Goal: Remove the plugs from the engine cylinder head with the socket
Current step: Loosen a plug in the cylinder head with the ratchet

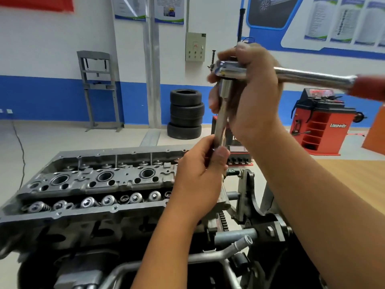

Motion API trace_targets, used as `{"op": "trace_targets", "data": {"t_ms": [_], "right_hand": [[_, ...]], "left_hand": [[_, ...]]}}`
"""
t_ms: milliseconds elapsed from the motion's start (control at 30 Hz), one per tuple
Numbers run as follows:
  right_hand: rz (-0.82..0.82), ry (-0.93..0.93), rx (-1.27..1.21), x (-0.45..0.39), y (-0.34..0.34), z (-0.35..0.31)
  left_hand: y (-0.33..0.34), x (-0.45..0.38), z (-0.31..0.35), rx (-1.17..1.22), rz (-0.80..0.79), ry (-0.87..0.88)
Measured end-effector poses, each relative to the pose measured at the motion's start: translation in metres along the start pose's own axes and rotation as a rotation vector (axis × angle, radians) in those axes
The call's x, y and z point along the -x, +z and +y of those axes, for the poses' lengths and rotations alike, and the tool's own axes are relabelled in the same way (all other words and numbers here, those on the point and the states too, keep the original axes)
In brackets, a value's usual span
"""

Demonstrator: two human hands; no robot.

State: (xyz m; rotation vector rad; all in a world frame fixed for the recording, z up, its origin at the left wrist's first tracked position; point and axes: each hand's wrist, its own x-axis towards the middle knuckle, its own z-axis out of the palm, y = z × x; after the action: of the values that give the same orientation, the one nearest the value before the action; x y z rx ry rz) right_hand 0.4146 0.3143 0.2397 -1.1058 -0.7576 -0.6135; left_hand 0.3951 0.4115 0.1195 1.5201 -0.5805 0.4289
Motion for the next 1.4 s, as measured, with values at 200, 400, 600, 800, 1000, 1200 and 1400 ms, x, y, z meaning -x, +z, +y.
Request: {"op": "trace_targets", "data": {"t_ms": [200, 400, 600, 800, 1000, 1200, 1400], "right_hand": [[-0.172, 0.408, -0.362, -0.006, -0.001, 0.001], [0.028, 0.01, 0.034, -0.003, 0.001, 0.008], [-0.22, 0.419, -0.327, -0.005, 0.004, -0.001], [-0.096, 0.173, -0.015, -0.005, 0.014, 0.01], [-0.304, 0.469, -0.342, -0.013, 0.011, 0.002], [-0.209, 0.272, -0.177, -0.007, 0.017, 0.011], [-0.147, 0.225, -0.152, -0.008, 0.018, 0.01]], "left_hand": [[-0.004, 0.0, -0.002, 0.075, 0.106, -0.022], [0.0, -0.002, -0.003, 0.027, 0.195, -0.033], [-0.004, 0.0, 0.004, 0.069, 0.024, -0.014], [0.007, 0.002, 0.004, -0.033, 0.249, -0.012], [-0.003, 0.002, 0.001, 0.104, 0.052, -0.012], [0.004, 0.004, -0.001, 0.054, 0.231, 0.024], [-0.005, -0.001, 0.0, 0.042, 0.023, -0.03]]}}
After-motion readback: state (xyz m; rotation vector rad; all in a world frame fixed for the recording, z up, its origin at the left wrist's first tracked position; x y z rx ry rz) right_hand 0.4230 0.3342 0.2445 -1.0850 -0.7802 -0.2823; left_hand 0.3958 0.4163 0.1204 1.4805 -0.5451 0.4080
